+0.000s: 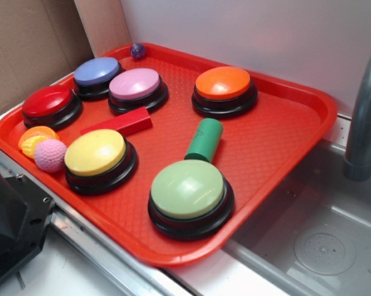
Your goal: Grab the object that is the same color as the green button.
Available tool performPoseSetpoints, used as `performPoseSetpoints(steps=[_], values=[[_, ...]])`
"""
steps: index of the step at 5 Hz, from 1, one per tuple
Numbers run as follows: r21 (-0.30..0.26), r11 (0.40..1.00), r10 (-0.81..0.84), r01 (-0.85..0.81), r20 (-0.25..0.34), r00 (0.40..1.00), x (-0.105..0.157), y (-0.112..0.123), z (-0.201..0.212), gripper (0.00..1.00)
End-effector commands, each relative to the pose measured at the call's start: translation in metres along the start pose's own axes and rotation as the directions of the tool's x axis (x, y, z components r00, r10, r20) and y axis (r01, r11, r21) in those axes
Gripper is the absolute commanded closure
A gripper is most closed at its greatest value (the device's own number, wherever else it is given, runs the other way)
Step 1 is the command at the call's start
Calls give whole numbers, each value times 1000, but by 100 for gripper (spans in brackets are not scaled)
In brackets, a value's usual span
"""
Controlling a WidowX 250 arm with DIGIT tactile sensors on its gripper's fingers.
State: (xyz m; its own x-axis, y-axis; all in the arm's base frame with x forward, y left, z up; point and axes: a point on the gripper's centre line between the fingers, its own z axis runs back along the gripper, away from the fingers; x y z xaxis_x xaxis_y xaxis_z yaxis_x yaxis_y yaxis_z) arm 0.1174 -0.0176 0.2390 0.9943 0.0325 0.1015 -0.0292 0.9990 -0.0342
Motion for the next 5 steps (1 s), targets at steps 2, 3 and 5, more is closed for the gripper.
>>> performPoseSetpoints(steps=[2, 3, 5], values=[[-42, 995, 87, -87, 8, 996, 23, -17, -22, 0], [-71, 980, 190, -186, 57, 980, 44, -33, -45, 0], [-116, 906, 422, -408, 161, 892, 96, -69, -121, 0]])
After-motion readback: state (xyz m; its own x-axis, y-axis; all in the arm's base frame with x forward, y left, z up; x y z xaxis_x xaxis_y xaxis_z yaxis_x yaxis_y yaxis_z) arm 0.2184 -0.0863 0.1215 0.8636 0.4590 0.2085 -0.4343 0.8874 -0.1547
